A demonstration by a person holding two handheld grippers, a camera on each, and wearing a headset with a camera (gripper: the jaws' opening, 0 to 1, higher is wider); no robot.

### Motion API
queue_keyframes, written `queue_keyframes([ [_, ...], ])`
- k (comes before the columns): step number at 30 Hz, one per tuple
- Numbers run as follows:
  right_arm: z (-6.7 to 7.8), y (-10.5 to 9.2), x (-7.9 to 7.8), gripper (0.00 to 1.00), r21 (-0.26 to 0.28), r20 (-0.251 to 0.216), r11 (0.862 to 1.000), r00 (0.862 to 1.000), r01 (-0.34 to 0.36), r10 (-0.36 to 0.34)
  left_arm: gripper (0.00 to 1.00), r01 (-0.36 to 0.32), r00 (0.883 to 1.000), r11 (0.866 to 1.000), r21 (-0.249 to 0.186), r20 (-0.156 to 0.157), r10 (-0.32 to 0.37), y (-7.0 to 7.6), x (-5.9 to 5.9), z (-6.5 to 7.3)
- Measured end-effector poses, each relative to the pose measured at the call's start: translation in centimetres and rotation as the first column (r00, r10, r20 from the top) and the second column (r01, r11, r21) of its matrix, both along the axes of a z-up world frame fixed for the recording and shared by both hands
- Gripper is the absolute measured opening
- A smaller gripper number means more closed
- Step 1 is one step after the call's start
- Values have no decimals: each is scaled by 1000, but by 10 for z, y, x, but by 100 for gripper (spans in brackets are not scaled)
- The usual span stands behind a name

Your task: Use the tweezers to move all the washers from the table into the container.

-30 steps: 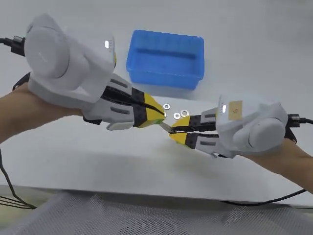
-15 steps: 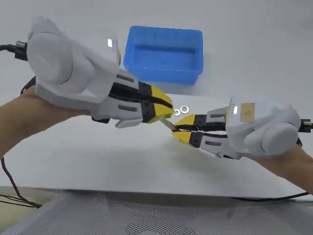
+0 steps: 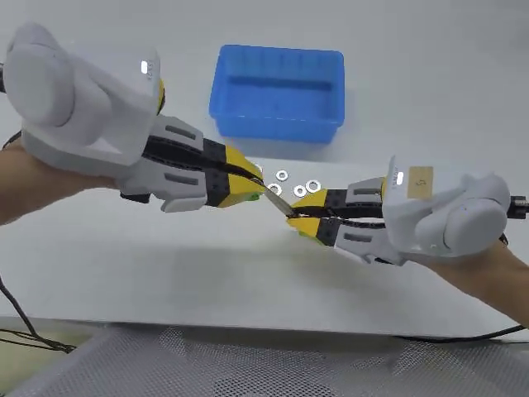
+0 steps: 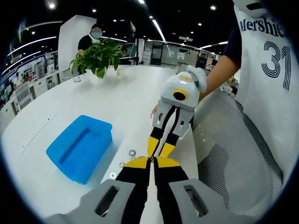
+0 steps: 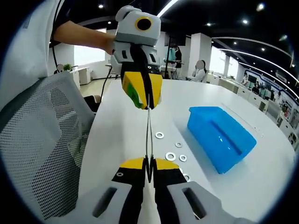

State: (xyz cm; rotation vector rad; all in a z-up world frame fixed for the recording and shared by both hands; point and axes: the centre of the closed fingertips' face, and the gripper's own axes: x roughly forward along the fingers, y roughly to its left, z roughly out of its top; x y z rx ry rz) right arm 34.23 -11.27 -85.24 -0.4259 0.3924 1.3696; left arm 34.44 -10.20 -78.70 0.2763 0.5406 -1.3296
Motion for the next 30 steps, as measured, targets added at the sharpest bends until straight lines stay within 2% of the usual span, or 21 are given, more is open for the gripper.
queue_keyframes([
  [3, 3, 1, -1, 7, 10, -3, 1000, 1000, 1, -1, 7, 18, 1000, 1000, -22, 6, -18, -4, -3, 7],
  [4, 5, 3, -3, 7, 20, -9, 1000, 1000, -2, 3, 7, 32, 999, 998, -51, 20, -31, -9, -5, 13],
  [7, 8, 8, -6, 7, 22, -3, 1000, 1000, -21, 21, 6, 56, 998, 996, -75, 35, -53, -14, -9, 18],
  [9, 5, 11, -8, 7, 15, -1, 999, 999, -35, 35, 6, 66, 997, 995, -77, 39, -63, -17, -11, 18],
  [10, 3, 11, -9, 7, 8, 1, 999, 999, -42, 42, 6, 89, 994, 994, -64, 64, -85, -18, -13, 15],
  [12, -2, 11, -12, 7, -10, 3, 998, 998, -57, 57, 6, 92, 994, 994, -58, 56, -89, -20, -15, 11],
  [13, -1, 10, -12, 7, -6, 10, 998, 998, -58, 58, 6, 100, 993, 993, -59, 64, -97, -20, -17, 9],
  [14, -1, 9, -12, 7, -9, 0, 999, 999, -52, 52, 6, 90, 994, 993, -71, 61, -86, -21, -16, 11],
  [17, -2, 8, -11, 7, -16, 6, 998, 998, -55, 55, 6, 87, 995, 993, -76, 62, -82, -21, -16, 11],
  [18, -2, 8, -11, 7, -16, 5, 998, 998, -56, 56, 6, 90, 994, 993, -74, 73, -85, -21, -15, 11],
  [20, -2, 8, -11, 7, -17, 3, 998, 998, -59, 59, 6, 94, 993, 993, -73, 71, -89, -21, -16, 10],
  [24, -2, 8, -11, 7, -20, 0, 998, 998, -65, 65, 6, 111, 990, 991, -77, 98, -103, -24, -15, 10],
  [26, -3, 8, -11, 7, -19, -5, 998, 998, -65, 65, 6, 116, 989, 989, -90, 98, -107, -25, -15, 10],
  [28, -3, 8, -11, 7, -18, -6, 998, 998, -64, 64, 9, 130, 985, 988, -88, 122, -119, -27, -15, 9],
  [30, -3, 9, -11, 7, -18, -11, 998, 998, -65, 64, 10, 139, 985, 986, -90, 117, -128, -28, -17, 4],
])
